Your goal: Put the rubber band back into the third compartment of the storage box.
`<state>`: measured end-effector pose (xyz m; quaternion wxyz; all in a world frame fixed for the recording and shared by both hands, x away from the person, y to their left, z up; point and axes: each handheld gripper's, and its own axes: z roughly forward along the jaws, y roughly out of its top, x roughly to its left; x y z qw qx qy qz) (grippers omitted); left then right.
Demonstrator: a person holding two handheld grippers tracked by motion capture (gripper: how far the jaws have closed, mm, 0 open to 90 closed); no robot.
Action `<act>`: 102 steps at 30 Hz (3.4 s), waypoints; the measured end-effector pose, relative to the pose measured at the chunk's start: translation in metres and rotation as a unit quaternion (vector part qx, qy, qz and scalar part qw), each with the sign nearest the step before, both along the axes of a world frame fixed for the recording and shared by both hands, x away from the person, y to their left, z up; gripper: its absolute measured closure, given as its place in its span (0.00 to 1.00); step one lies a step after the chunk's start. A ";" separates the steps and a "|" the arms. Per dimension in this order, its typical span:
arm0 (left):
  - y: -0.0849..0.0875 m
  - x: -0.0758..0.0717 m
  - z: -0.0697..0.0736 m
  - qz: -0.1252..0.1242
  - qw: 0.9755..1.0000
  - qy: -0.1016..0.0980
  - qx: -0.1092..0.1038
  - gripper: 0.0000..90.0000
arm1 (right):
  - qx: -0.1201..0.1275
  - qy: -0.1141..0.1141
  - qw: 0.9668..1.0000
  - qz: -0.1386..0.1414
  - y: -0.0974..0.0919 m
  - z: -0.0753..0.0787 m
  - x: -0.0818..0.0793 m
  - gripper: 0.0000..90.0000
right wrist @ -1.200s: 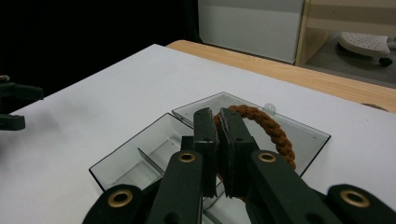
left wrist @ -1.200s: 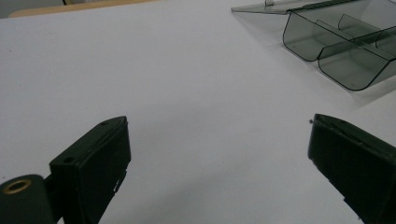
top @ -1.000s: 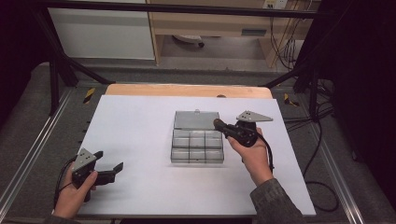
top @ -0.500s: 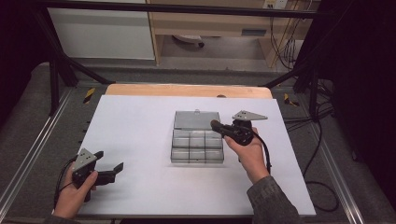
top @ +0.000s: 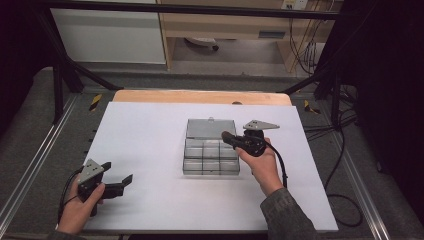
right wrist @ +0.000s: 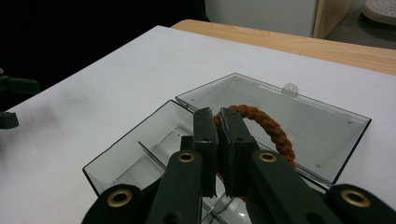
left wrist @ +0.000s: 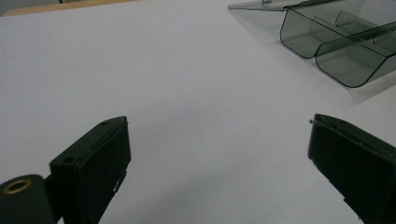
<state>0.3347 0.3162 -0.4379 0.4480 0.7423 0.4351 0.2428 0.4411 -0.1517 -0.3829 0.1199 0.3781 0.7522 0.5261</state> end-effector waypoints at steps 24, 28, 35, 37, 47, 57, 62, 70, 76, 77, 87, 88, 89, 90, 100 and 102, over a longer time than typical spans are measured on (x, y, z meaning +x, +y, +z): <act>-0.001 0.000 -0.001 -0.004 1.000 0.001 0.003 0.06 | -0.023 0.028 0.999 0.000 0.003 -0.021 0.000 0.95; -0.001 0.000 -0.001 -0.004 1.000 0.002 0.003 0.06 | -0.026 0.030 0.999 0.000 0.004 -0.023 0.000 0.95; -0.001 0.000 -0.001 -0.005 1.000 0.003 0.004 0.06 | -0.037 0.032 0.999 -0.001 0.006 -0.026 0.000 0.95; -0.001 0.000 -0.001 -0.005 1.000 0.003 0.004 0.06 | -0.042 0.035 0.999 -0.001 0.006 -0.027 0.000 0.95; -0.002 0.000 -0.001 -0.006 1.000 0.003 0.004 0.06 | -0.054 0.040 0.998 -0.002 0.010 -0.032 0.002 0.95; -0.002 0.000 -0.001 -0.007 1.000 0.004 0.004 0.06 | -0.076 0.041 0.996 -0.003 0.010 -0.034 0.003 0.95; -0.002 0.000 -0.001 -0.008 1.000 0.004 0.005 0.06 | -0.085 0.041 0.996 -0.002 0.013 -0.035 0.003 0.95; -0.002 0.000 -0.001 -0.009 1.000 0.005 0.005 0.06 | -0.085 0.049 0.995 -0.004 0.014 -0.039 0.006 0.95; -0.003 0.000 -0.001 -0.010 1.000 0.005 0.005 0.06 | -0.087 0.054 0.995 -0.008 0.014 -0.040 0.008 0.95; -0.003 0.000 -0.002 -0.010 1.000 0.005 0.006 0.06 | -0.087 0.054 0.995 -0.008 0.014 -0.041 0.008 0.95; -0.003 0.000 -0.002 -0.012 1.000 0.005 0.007 0.06 | -0.080 0.064 0.994 -0.027 0.010 -0.042 0.012 0.86; -0.003 0.000 -0.002 -0.012 1.000 0.005 0.007 0.06 | -0.074 0.064 0.995 -0.027 0.010 -0.041 0.012 0.86; -0.003 0.000 -0.002 -0.012 1.000 0.005 0.008 0.06 | -0.075 0.061 0.995 -0.026 0.010 -0.040 0.012 0.85; -0.003 0.000 -0.002 -0.012 1.000 0.005 0.008 0.06 | -0.075 0.059 0.995 -0.025 0.010 -0.040 0.012 0.85; -0.003 0.000 -0.002 -0.012 1.000 0.005 0.009 0.06 | -0.073 0.060 0.995 -0.027 0.009 -0.039 0.011 0.85; -0.003 0.000 -0.002 -0.013 1.000 0.005 0.010 0.06 | -0.074 0.057 0.995 -0.026 0.009 -0.038 0.010 0.85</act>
